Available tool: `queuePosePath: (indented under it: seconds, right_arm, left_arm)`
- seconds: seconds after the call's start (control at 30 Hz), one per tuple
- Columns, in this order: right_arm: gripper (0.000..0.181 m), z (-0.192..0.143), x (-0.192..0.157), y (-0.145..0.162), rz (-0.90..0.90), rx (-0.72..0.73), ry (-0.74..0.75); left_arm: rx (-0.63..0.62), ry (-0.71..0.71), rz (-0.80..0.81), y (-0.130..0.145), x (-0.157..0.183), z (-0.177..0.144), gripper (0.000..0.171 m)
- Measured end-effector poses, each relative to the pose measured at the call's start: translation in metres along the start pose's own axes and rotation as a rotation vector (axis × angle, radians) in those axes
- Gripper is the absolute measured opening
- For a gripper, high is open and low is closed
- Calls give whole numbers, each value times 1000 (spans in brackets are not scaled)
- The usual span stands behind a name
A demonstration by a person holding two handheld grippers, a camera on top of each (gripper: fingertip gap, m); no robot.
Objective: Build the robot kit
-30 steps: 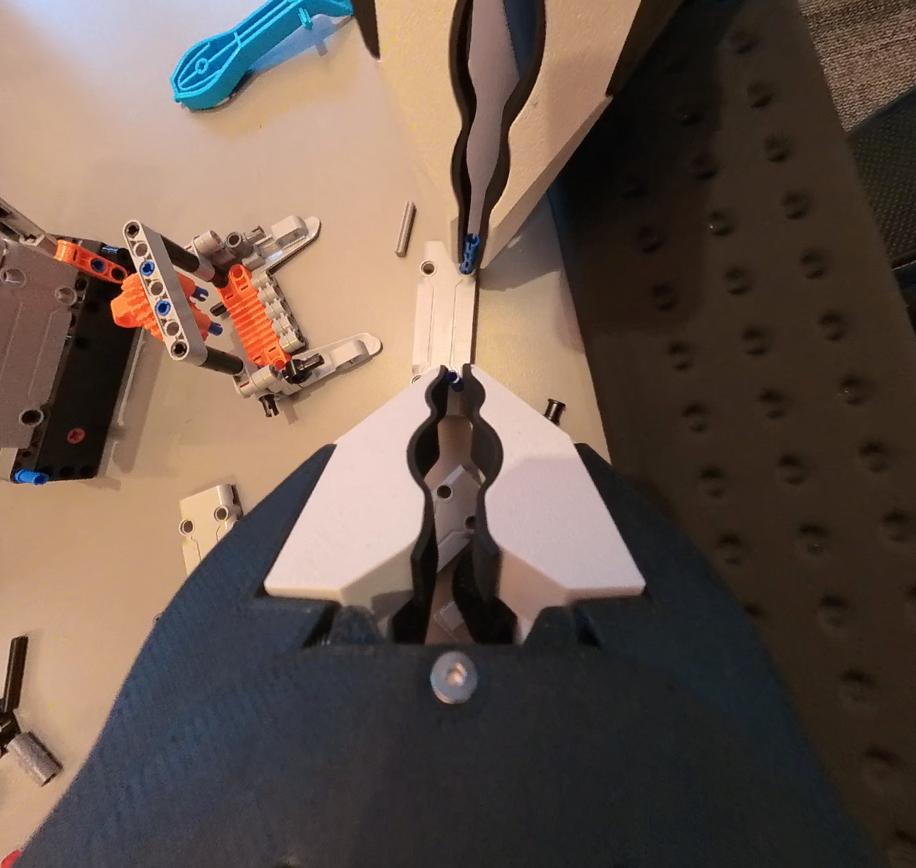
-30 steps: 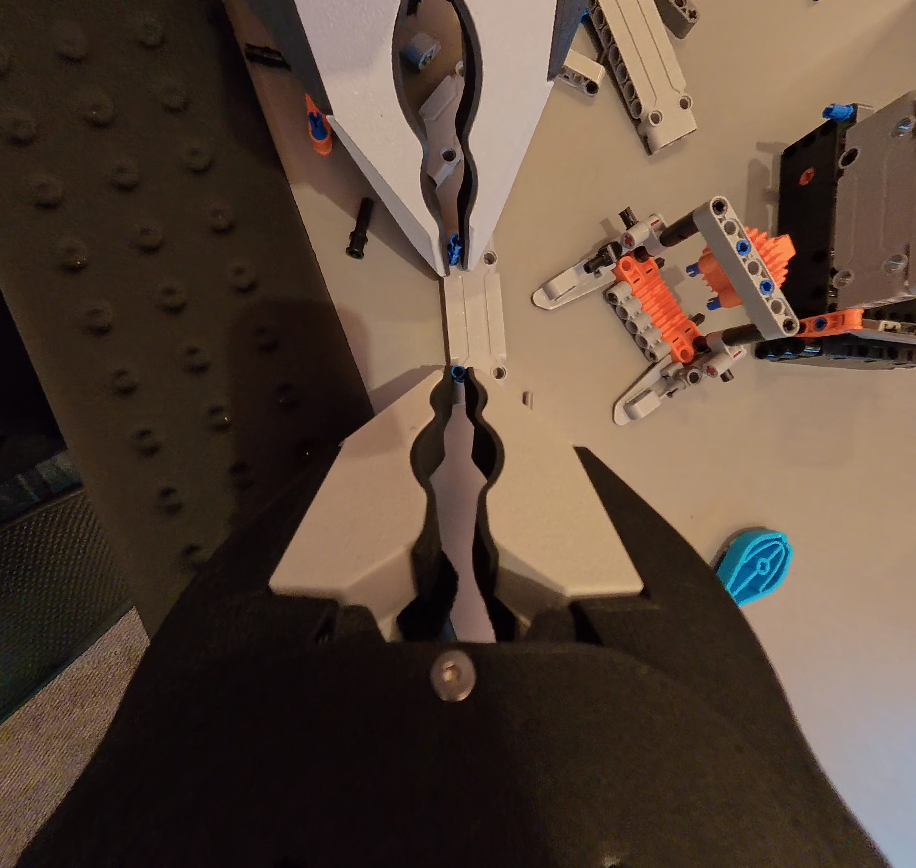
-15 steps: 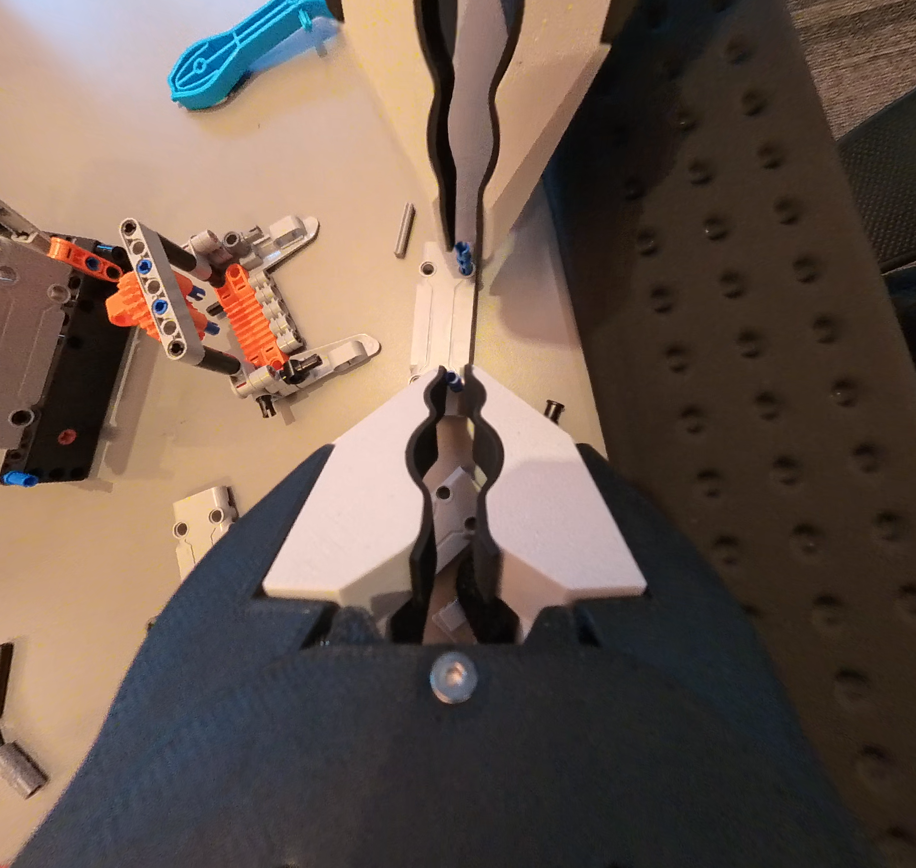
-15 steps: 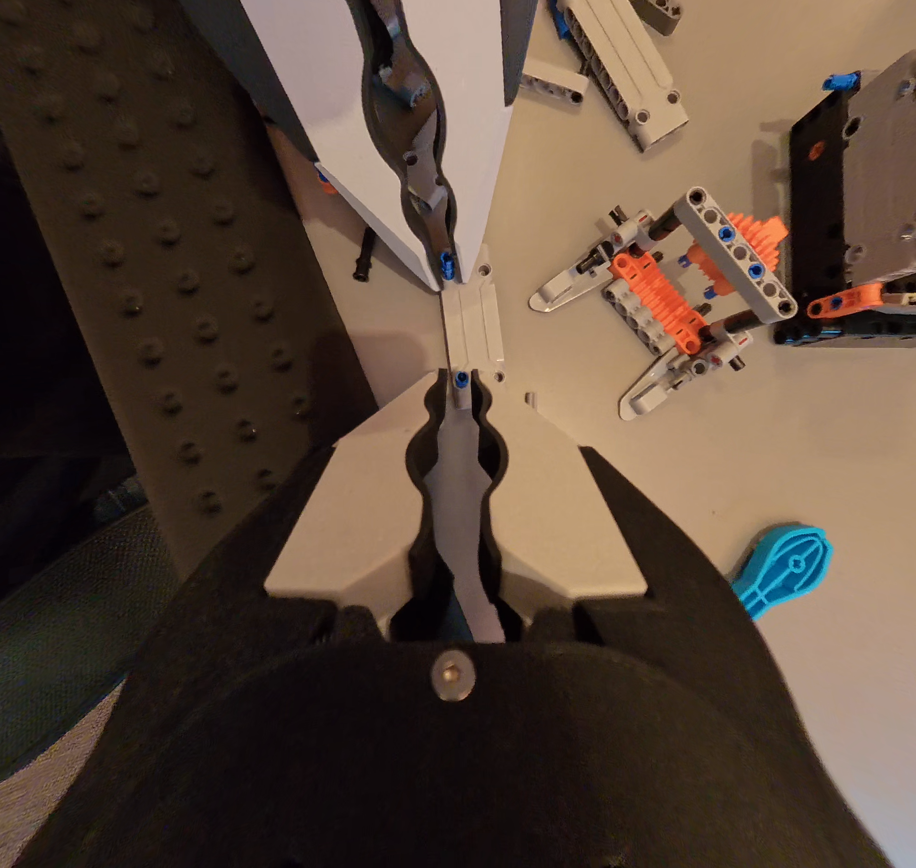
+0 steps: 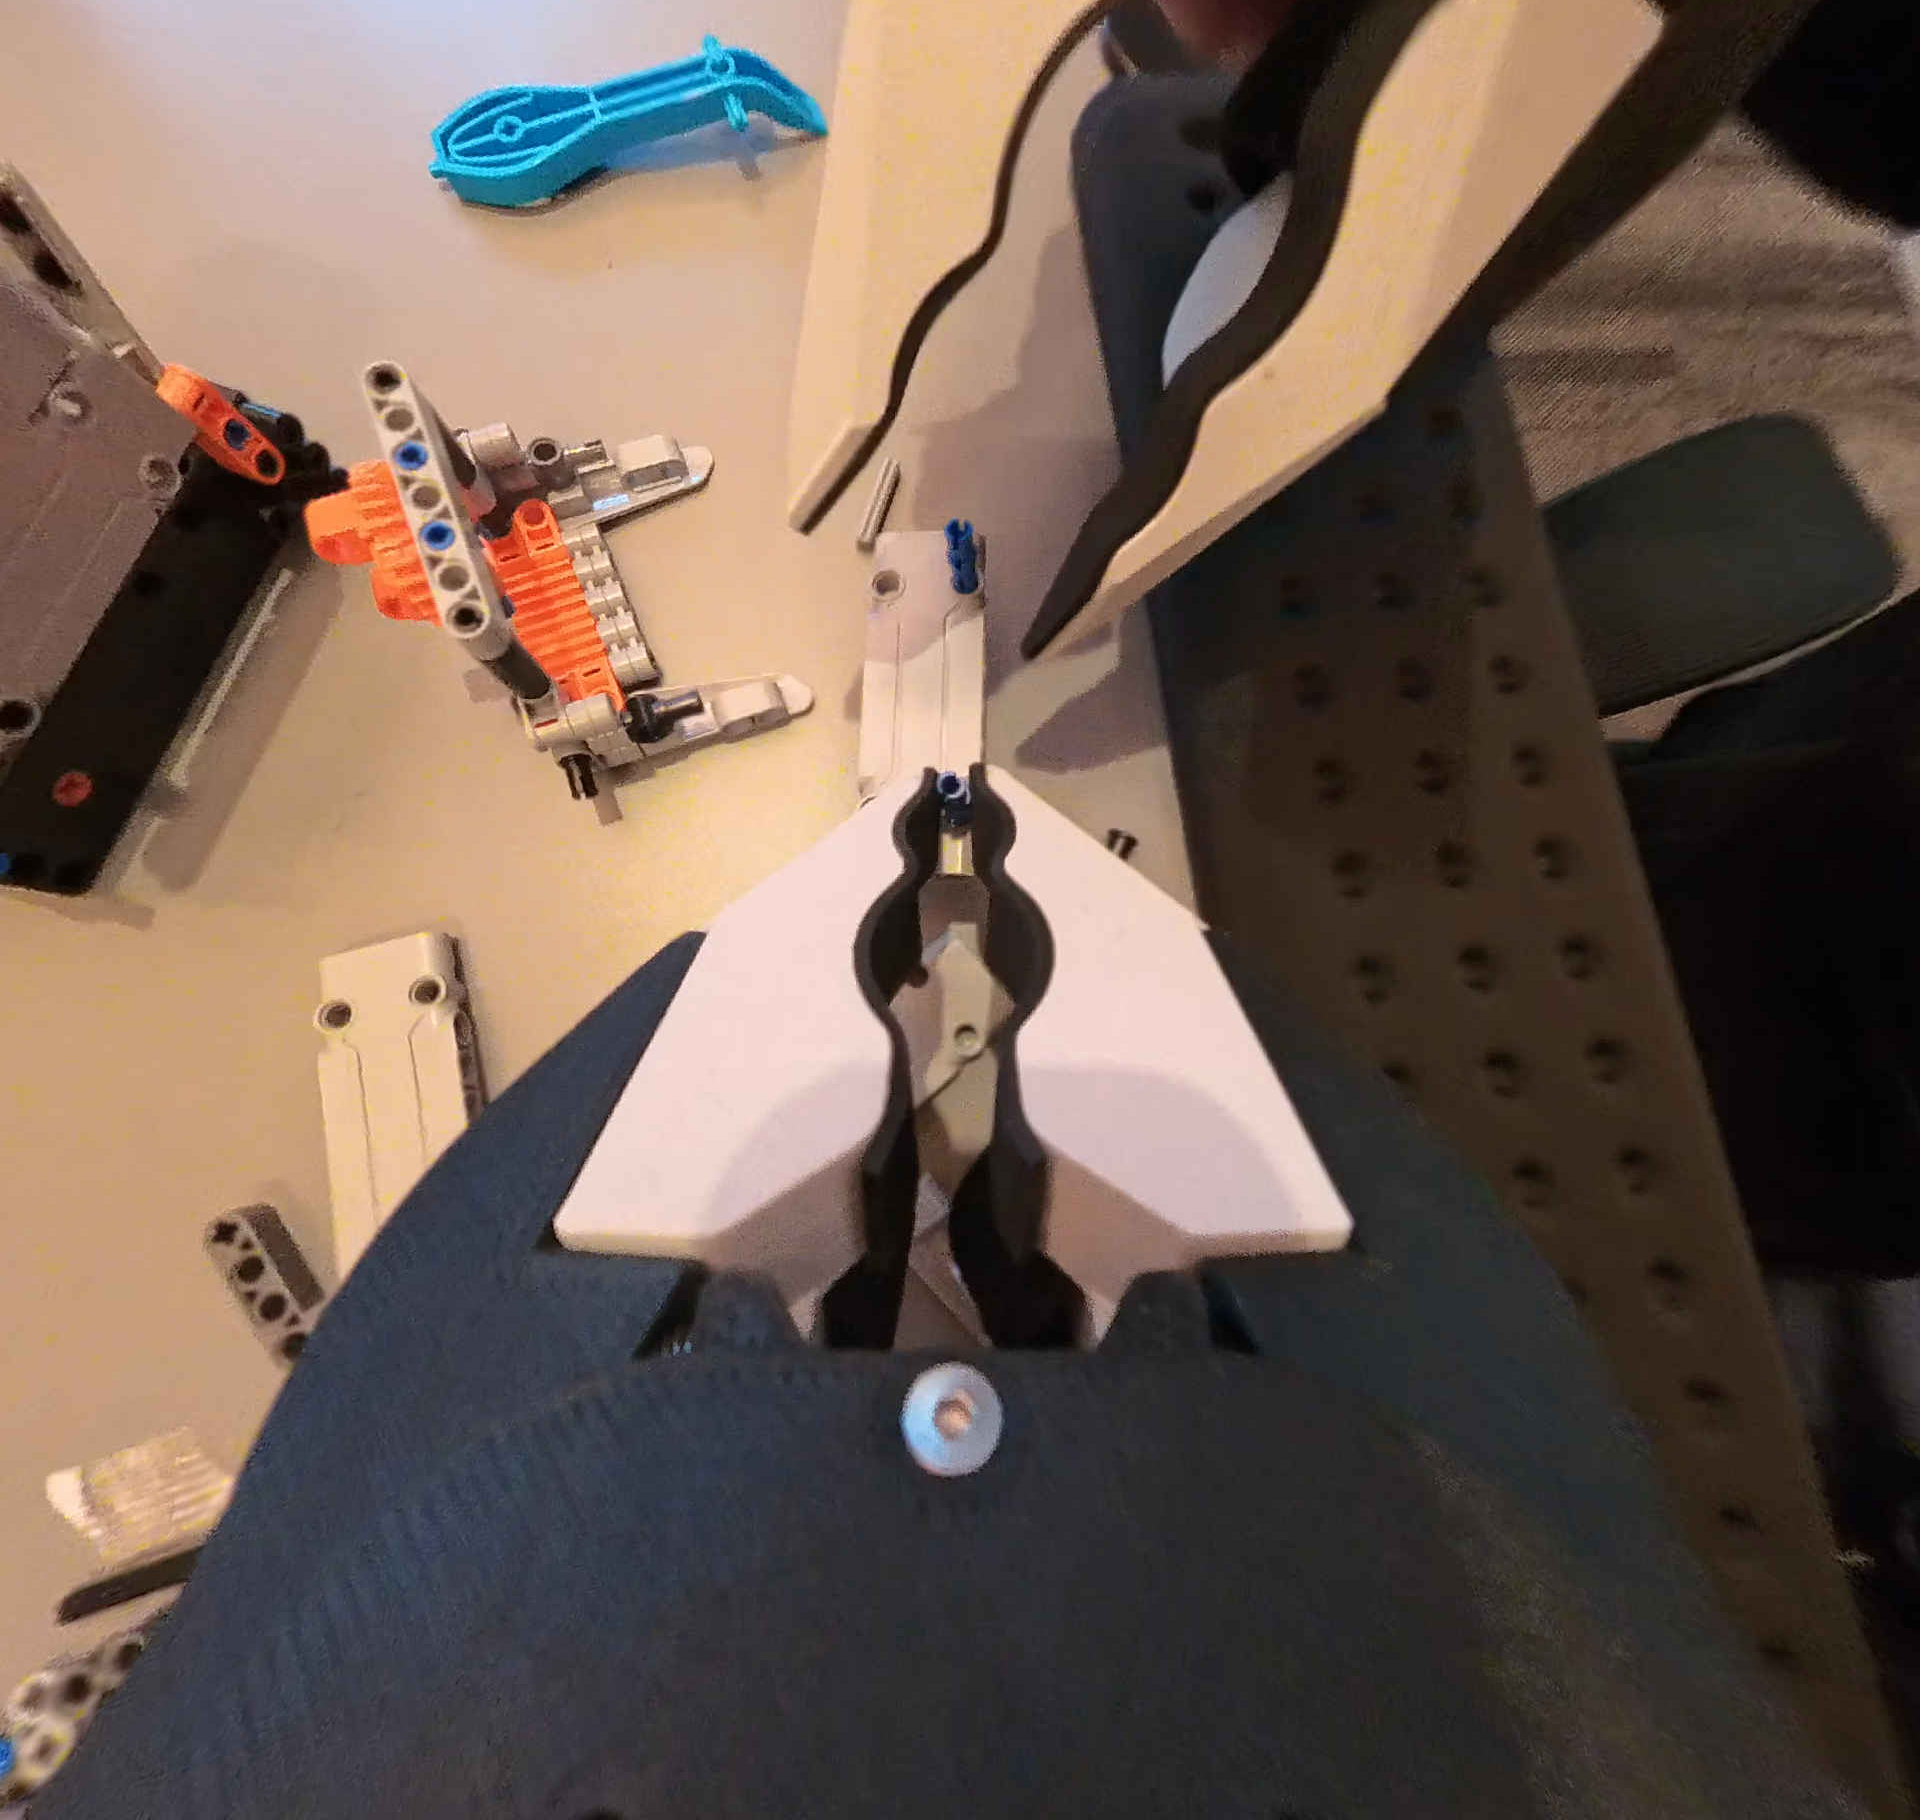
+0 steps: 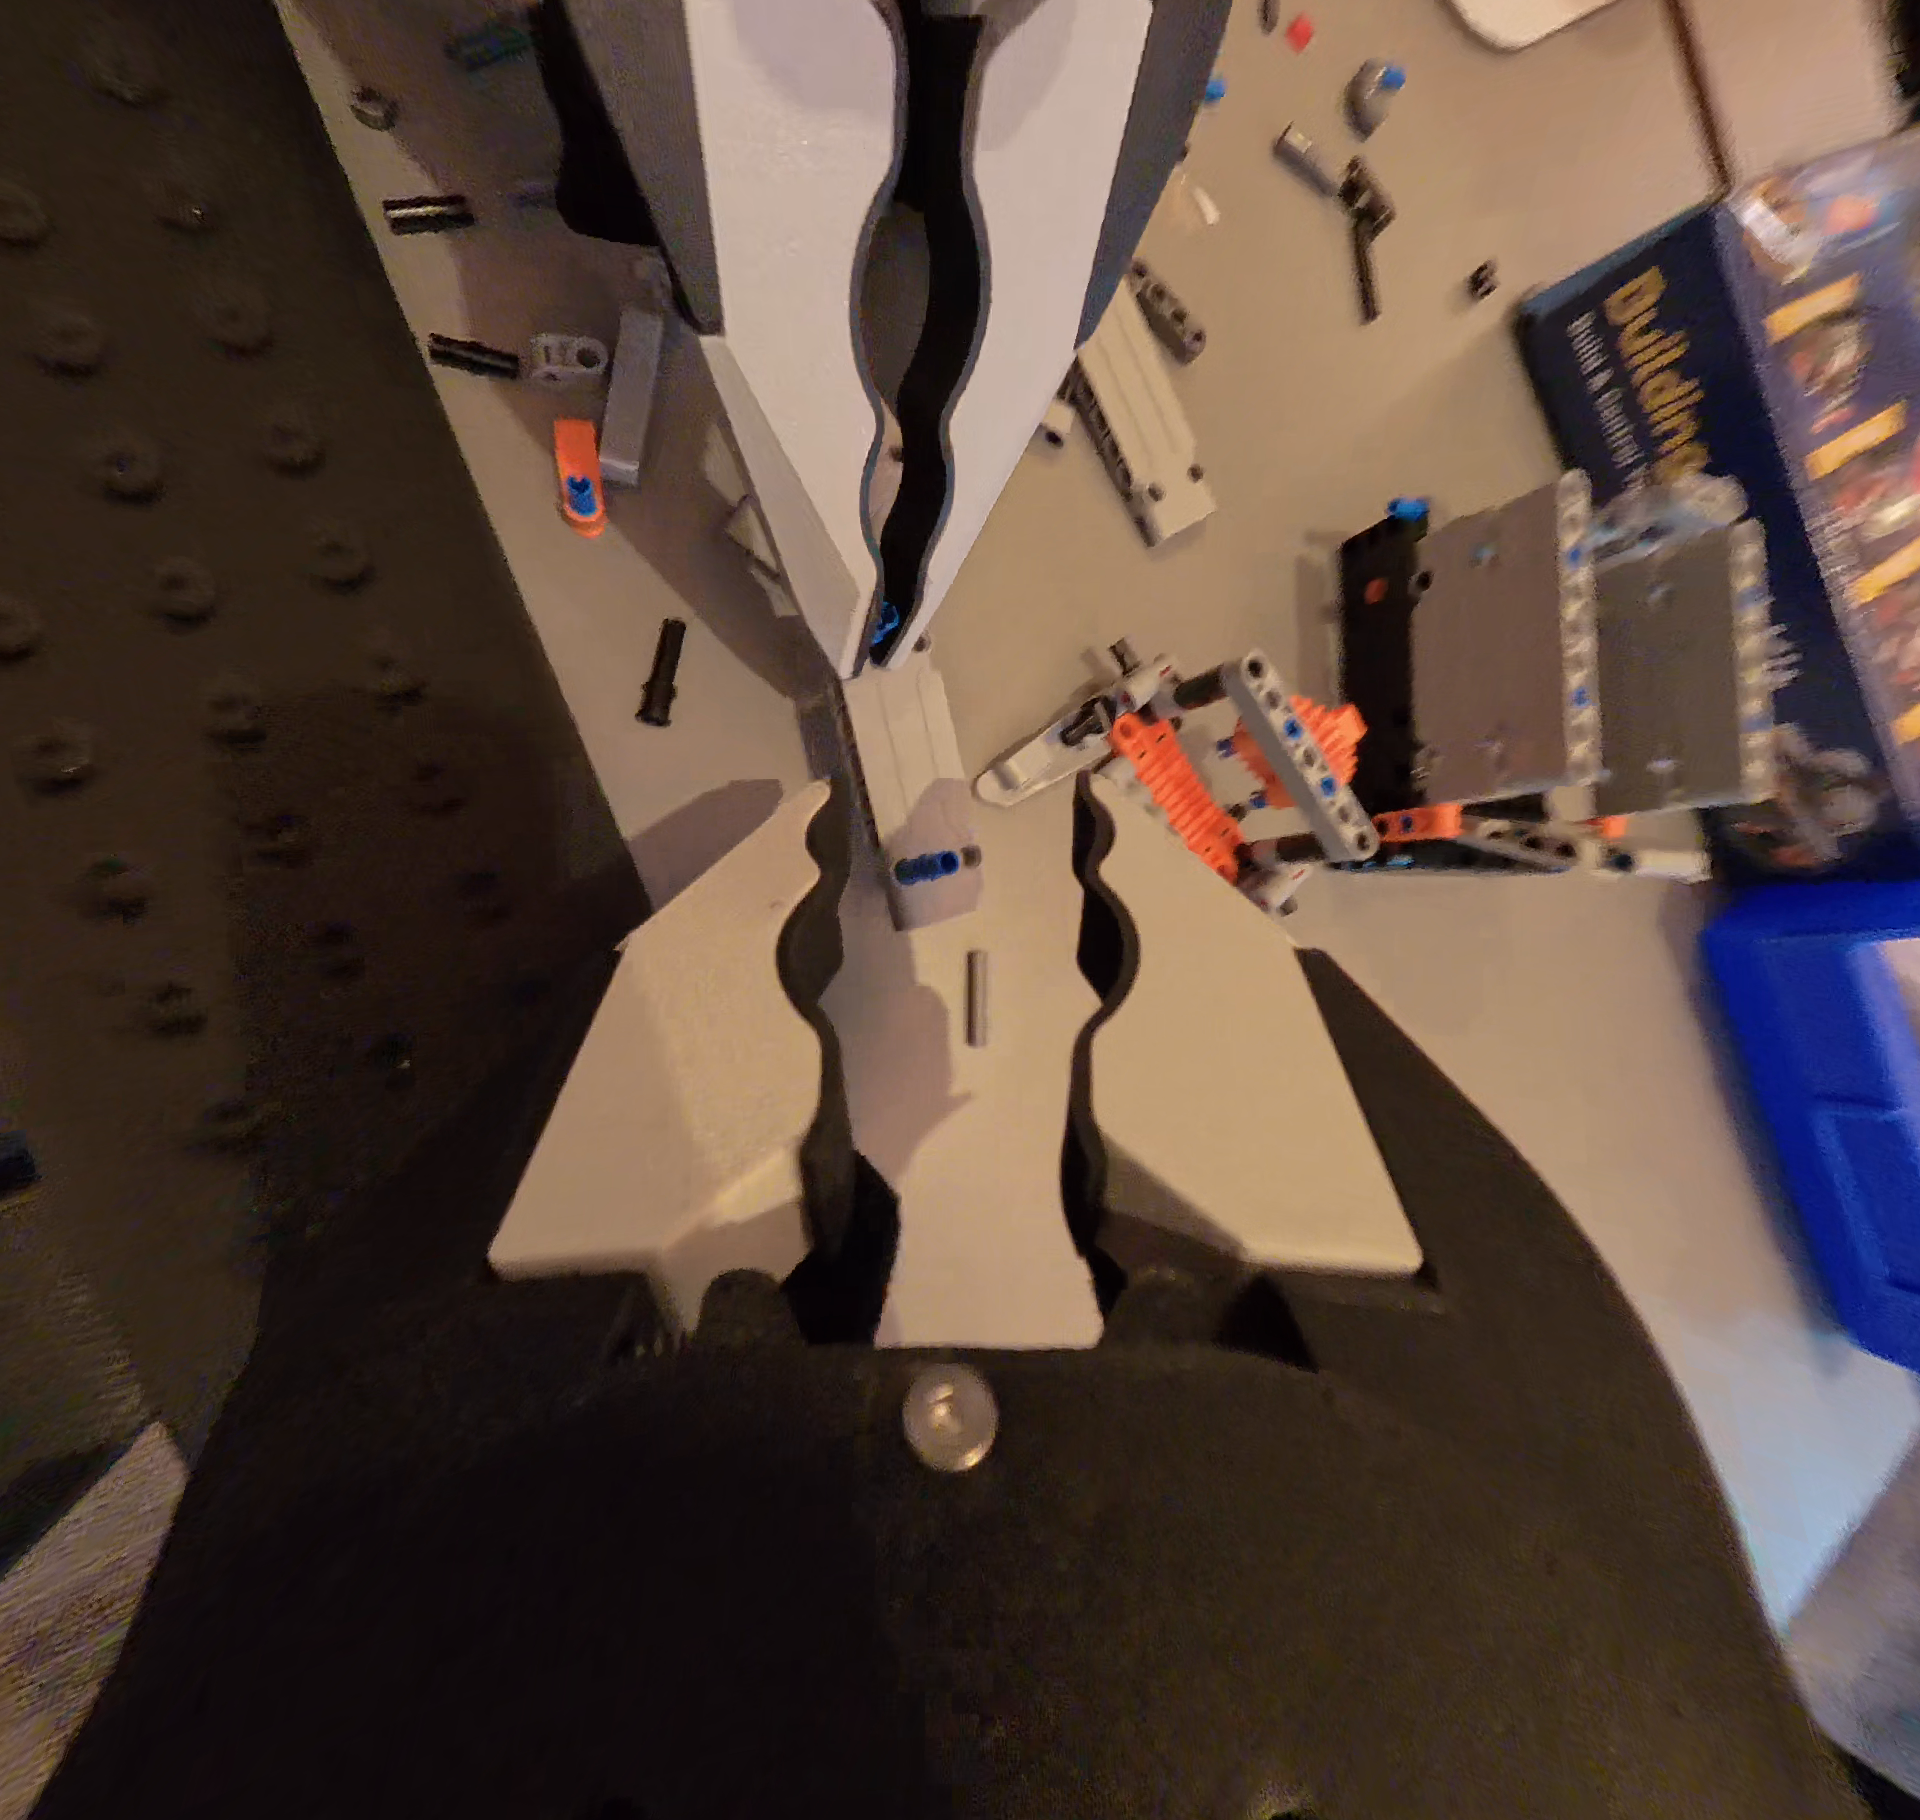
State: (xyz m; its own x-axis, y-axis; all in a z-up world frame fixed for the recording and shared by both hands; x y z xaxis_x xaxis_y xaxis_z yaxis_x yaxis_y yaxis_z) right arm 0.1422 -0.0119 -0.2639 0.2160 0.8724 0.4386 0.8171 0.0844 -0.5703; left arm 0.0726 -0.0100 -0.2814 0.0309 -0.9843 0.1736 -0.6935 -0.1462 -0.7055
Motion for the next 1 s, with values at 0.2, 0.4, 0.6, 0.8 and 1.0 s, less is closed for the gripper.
queuePosePath:
  seconds: [0.2, 0.4, 0.6, 0.8, 1.0]
  right_arm:
    - [47, 1, 5, -26, -154, 17, 170]
    - [38, 5, 0, -44, -260, 41, 212]
    - [41, -5, 4, -54, -252, 52, 199]
    - [27, 12, -3, -54, -317, -6, 198]
    - [10, 14, -4, -62, -248, 55, 129]
  left_arm:
    - [97, 92, -112, -4, 4, -17, 3]
    - [133, 106, -163, -5, 3, -30, 3]
    - [191, 120, -202, -7, -1, -44, 3]
    - [239, 151, -213, -11, 1, -54, 3]
    - [298, 175, -249, -12, -3, -65, 3]
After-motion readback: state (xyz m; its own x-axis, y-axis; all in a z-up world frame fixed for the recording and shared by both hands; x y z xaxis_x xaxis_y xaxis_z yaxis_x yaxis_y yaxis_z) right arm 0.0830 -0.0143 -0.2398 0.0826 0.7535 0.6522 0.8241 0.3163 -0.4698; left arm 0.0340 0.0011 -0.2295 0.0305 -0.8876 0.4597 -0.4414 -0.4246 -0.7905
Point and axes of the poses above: each gripper's, where its closed fingertips meet, z out along the fingers, y out of its underside, x = y × z across the jaws, the point moved 4 cm from there along -z, back along the fingers, and after that the axes turned 6 degrees about y, right-handed, at the moved point
